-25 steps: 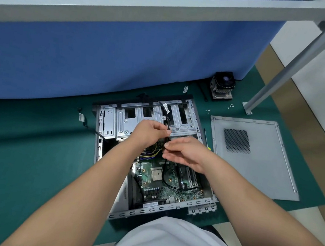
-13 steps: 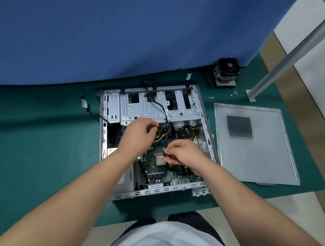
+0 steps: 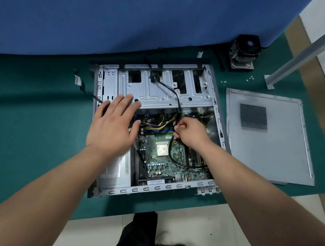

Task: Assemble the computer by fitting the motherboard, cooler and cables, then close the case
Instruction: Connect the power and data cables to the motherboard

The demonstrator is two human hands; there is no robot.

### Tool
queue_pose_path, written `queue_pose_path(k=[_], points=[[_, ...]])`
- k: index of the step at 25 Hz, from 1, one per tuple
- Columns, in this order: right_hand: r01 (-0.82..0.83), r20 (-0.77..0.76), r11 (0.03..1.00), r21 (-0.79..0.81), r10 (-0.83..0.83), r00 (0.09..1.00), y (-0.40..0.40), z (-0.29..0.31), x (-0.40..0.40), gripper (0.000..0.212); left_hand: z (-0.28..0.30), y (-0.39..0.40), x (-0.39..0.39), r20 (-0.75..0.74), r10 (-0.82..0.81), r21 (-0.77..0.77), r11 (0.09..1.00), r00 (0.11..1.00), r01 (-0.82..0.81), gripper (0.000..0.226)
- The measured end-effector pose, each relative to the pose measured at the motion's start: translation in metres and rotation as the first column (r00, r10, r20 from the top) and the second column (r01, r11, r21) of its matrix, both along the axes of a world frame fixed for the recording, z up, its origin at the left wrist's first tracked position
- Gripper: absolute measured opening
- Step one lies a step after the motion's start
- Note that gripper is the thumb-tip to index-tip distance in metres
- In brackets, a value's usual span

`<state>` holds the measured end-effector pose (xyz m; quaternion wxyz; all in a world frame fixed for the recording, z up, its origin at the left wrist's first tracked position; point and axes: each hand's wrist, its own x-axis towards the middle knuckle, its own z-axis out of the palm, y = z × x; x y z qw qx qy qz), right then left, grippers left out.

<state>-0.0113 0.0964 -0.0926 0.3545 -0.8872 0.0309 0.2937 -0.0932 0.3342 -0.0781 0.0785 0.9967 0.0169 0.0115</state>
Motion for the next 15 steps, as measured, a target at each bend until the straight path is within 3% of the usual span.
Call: queue_pose_path(k=[5,9,13,15], points=[[0.043,0.209,0.998,-0.042,-0.033,0.977,0.016,-0.019,0.020,0.021,-0.004,-0.001,0.000,0.048,0.007,0.011,1.000,0.999,-0.008,0.051],[0.007,0.242,0.993,-0.120,0.022,0.970,0.025,-0.034,0.032,0.035,-0.008,-0.001,0.001,0.083,0.015,0.014,1.000,0.996,-0.016,0.051],[-0.120,0.294,0.963,-0.242,0.191,0.937,0.035,-0.039,0.036,0.015,-0.009,-0.001,0.001,0.108,0.018,0.013,1.000,0.994,-0.019,0.051],[-0.156,0.334,0.952,-0.262,0.241,0.911,0.036,-0.043,0.035,0.017,-0.007,-0.001,0.001,0.108,0.016,0.010,1.000,0.994,-0.017,0.052]])
